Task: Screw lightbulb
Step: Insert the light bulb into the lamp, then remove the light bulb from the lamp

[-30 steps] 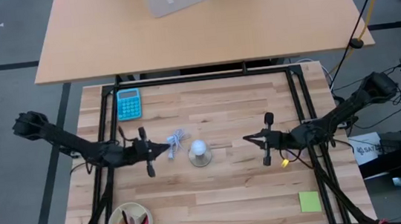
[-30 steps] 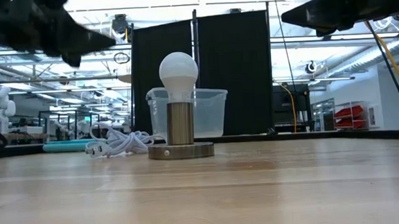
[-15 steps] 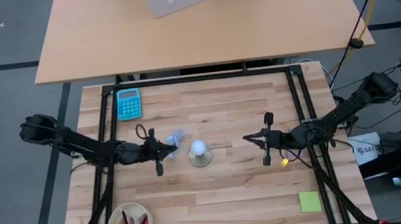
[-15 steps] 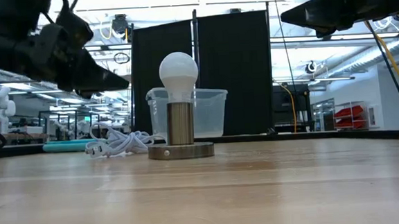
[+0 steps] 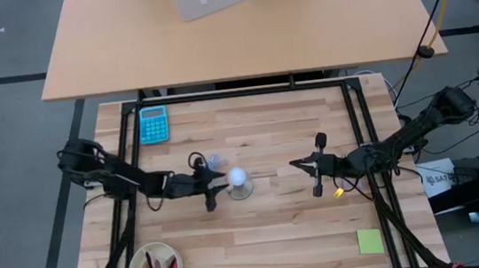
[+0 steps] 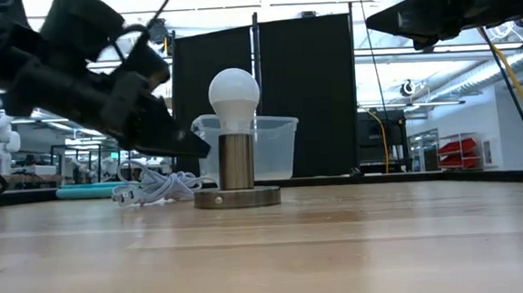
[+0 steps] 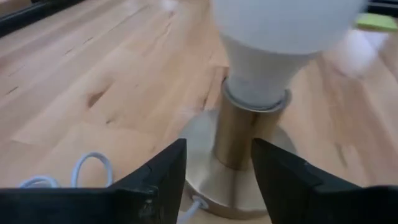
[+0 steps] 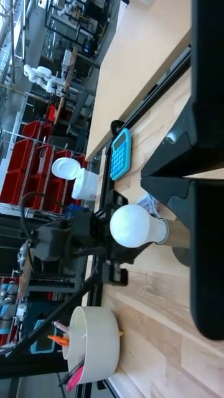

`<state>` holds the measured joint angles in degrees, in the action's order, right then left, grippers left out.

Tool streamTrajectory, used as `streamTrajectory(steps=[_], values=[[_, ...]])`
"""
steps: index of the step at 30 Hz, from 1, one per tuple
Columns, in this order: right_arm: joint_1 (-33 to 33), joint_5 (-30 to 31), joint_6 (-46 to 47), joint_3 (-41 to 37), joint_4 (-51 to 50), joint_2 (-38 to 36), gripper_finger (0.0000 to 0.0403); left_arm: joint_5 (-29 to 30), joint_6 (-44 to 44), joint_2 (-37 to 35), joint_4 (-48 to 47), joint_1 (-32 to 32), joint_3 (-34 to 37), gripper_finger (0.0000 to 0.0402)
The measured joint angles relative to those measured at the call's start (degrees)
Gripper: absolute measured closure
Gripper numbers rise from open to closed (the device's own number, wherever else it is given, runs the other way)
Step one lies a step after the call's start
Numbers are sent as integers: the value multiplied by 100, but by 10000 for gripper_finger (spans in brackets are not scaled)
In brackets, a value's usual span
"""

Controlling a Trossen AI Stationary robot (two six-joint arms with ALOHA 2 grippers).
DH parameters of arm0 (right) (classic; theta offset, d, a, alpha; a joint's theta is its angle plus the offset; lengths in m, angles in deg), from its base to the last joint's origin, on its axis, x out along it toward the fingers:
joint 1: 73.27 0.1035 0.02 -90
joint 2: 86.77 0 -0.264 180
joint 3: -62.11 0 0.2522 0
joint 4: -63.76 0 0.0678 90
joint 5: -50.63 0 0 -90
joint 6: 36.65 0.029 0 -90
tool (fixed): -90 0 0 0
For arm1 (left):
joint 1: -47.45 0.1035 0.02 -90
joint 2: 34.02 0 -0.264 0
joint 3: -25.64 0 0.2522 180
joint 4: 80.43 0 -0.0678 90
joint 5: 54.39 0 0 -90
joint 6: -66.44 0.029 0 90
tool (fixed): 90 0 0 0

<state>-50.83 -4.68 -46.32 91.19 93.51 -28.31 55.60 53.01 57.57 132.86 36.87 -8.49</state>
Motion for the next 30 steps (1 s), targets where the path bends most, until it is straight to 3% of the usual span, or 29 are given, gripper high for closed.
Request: streamTrajectory(steps=[6, 19, 30], values=[[0, 0, 1, 0, 2, 0, 403, -337, -119, 463, -30, 204, -268, 240], [0, 0, -1, 0, 0, 1, 403, -514, -114, 675, 1, 209, -458, 366], [0, 2, 21, 0, 129, 2, 403, -609, 187, 736, -248, 308, -938, 374]])
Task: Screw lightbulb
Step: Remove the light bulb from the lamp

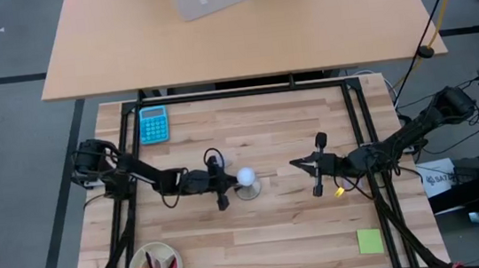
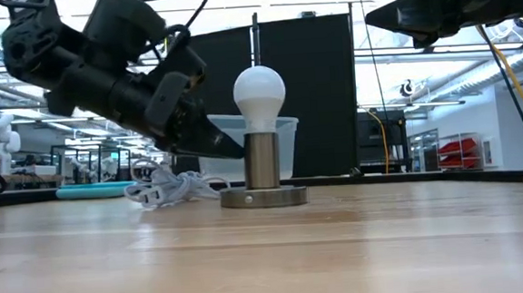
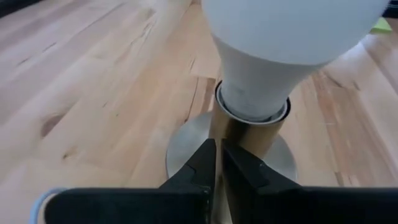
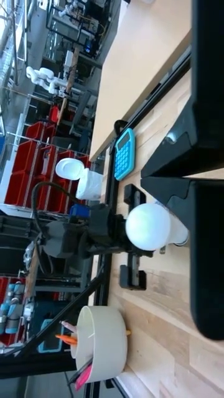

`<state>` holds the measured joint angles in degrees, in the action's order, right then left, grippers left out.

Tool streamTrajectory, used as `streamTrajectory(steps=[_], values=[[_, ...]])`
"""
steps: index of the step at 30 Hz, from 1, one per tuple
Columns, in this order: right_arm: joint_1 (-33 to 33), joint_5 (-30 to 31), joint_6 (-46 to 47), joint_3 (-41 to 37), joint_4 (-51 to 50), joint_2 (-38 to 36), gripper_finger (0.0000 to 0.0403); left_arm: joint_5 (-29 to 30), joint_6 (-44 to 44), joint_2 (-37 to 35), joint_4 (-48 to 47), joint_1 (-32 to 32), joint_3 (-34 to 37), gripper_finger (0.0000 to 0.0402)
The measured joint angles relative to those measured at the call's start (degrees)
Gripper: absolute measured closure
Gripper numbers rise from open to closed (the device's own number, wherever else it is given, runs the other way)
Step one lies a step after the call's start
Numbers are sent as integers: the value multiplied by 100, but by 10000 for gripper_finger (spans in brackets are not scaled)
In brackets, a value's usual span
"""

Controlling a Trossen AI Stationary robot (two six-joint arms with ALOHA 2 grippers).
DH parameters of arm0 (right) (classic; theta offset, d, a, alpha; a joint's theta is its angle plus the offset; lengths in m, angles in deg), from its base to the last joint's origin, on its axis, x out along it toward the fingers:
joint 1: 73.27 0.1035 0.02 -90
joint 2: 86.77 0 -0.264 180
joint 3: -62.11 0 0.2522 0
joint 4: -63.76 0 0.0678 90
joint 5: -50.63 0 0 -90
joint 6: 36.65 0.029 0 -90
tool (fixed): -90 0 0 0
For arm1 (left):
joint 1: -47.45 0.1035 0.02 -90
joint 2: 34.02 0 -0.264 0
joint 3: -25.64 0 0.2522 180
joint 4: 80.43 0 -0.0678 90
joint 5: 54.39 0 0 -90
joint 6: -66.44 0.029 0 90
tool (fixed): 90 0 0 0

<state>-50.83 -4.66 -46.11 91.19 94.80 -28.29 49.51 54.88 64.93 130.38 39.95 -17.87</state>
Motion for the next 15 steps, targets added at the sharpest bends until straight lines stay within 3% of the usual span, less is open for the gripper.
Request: streamTrajectory(steps=[10, 15], values=[[0, 8, 132, 256, -279, 1, 403, -302, 46, 1026, 18, 154, -823, 374], [2, 263, 519, 990, -1670, 1, 391, -299, 71, 1218, 21, 154, -1061, 374]])
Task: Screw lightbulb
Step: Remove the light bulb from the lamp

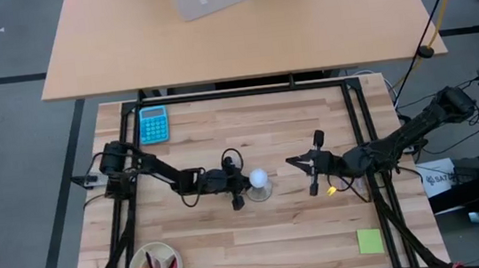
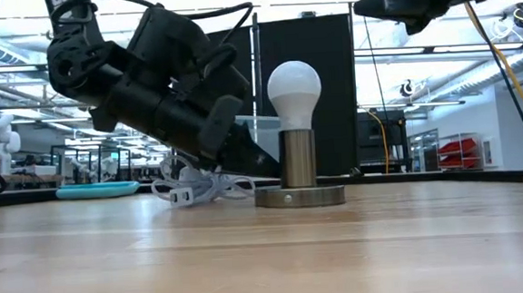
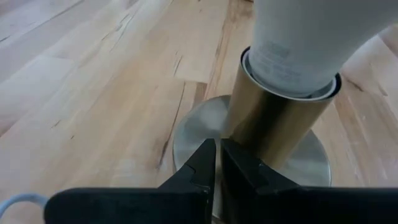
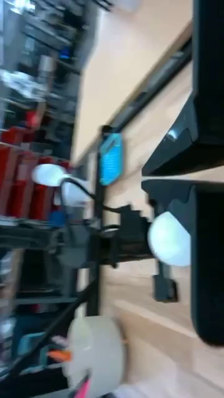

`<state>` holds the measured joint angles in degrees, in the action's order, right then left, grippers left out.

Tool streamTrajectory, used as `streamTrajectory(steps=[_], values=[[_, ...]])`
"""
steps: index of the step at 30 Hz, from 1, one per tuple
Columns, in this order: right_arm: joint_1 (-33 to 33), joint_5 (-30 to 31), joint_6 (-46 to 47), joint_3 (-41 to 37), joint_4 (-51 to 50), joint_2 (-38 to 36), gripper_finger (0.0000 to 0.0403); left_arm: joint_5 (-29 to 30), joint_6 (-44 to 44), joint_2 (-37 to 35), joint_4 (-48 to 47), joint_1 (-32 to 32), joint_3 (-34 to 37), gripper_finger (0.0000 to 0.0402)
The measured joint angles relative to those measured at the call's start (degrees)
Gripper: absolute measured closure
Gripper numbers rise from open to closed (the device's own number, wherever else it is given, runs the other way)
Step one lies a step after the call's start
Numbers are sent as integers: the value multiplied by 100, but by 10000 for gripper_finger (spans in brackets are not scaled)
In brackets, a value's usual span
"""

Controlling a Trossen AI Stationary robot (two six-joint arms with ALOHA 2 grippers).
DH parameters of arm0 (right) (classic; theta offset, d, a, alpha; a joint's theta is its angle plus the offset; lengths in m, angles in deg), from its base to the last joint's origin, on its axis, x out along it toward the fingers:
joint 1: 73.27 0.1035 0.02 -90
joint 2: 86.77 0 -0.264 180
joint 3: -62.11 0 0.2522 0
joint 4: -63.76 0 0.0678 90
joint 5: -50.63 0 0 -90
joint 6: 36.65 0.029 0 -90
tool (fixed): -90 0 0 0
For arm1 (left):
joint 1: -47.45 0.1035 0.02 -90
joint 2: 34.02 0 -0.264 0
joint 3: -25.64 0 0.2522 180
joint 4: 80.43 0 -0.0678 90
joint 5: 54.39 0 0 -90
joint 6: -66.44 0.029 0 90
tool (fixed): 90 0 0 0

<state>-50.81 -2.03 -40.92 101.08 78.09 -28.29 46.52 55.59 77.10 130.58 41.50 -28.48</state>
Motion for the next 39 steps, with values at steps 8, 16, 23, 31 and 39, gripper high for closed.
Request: streamTrajectory(steps=[8, 16, 23, 31, 39], values=[[68, -20, 1065, 769, -1459, 355, 262, -1, -50, 7, -9, 0, -18, 374], [-41, -319, 1850, 905, -1455, 1018, 135, 43, -73, 8, -13, 0, -18, 374], [-222, -799, 1912, 1832, -2158, 1628, 115, 49, -89, 9, -17, 0, -18, 374], [-522, -933, 2184, 2813, -3408, 2460, 115, 53, -91, 12, -20, 0, -18, 374], [-831, -1421, 2185, 4029, -4854, 3297, 114, 55, -93, 12, -22, 0, -18, 374]])
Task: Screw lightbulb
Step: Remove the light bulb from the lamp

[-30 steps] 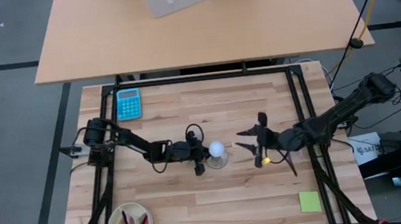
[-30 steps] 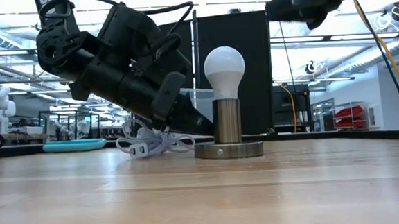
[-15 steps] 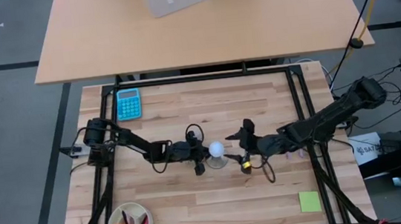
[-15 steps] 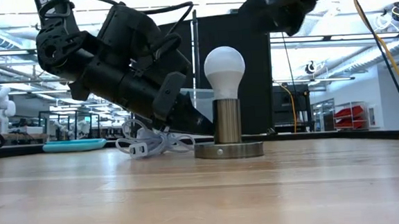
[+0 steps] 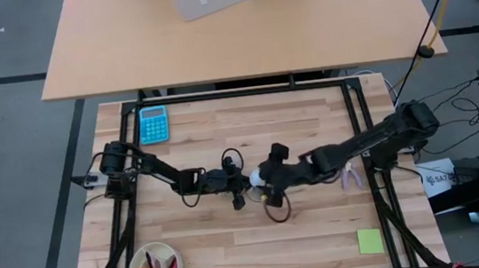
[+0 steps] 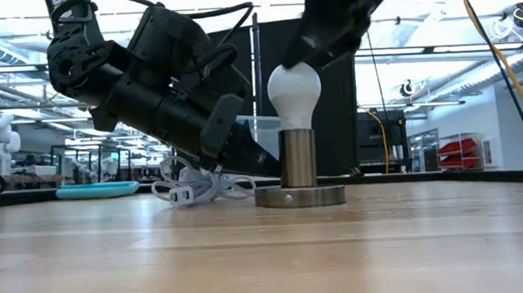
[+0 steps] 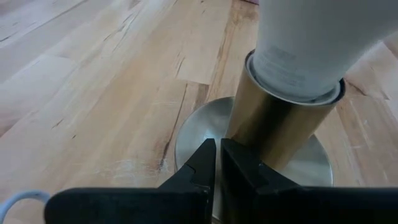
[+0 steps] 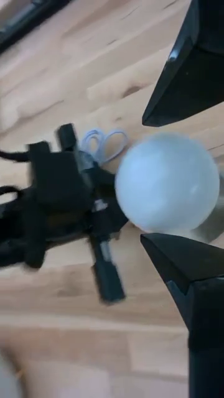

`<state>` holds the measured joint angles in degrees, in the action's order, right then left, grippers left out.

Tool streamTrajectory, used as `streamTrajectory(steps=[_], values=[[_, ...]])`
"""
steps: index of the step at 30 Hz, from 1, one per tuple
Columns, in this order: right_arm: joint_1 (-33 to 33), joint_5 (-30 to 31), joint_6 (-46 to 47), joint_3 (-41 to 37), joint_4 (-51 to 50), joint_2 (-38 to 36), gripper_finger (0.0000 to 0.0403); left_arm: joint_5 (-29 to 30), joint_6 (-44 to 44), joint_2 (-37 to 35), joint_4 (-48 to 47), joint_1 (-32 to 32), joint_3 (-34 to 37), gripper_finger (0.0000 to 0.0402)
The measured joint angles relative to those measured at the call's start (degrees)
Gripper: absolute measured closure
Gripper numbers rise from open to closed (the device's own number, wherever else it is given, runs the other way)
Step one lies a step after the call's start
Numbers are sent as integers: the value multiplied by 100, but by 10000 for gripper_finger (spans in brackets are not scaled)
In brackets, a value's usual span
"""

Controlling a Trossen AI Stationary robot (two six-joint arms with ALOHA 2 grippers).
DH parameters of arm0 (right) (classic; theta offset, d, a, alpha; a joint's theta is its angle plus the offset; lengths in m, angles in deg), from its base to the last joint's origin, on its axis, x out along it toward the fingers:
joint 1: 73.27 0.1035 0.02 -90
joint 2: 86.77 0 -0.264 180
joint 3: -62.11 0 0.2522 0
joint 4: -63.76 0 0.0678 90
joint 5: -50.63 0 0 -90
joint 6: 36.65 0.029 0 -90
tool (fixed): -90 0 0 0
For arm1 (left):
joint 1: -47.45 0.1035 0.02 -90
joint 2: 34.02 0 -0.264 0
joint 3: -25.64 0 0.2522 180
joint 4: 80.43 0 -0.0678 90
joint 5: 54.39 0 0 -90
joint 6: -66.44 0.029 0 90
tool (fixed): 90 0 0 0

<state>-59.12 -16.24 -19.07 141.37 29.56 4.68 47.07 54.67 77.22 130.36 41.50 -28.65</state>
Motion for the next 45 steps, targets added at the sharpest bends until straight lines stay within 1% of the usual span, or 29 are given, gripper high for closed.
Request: streamTrajectory(steps=[6, 10, 14, 17, 23, 28, 37, 41, 45], values=[[-253, -563, -119, 904, -1010, 585, 114, 22, 7, 0, -8, 0, 2, 374], [-382, -759, -341, 1430, -1707, 870, 116, 22, 7, 0, -8, 0, 4, 374], [-526, -1203, -585, 1785, -2088, 1039, 122, 21, 9, 0, -13, 0, 4, 374], [-644, -1393, -728, 1965, -2402, 1136, 125, 15, 9, 0, -15, 0, 4, 374], [-777, -1759, -1101, 1998, -2527, 1135, 125, -8, 25, 0, -44, 3, 4, 374], [-790, -2000, -1681, 1995, -2633, 1129, 126, -157, 177, 0, -93, 1, 4, 374], [-734, -2106, -3441, 1984, -2742, 1132, 126, -278, 330, 0, -128, 39, 4, 374], [-694, -2052, -3558, 2033, -2671, 1141, 121, -280, 335, 0, -180, 46, 4, 374], [-694, -2050, -3236, 2187, -2719, 1171, 114, -278, 354, 0, -199, 46, 4, 374]])
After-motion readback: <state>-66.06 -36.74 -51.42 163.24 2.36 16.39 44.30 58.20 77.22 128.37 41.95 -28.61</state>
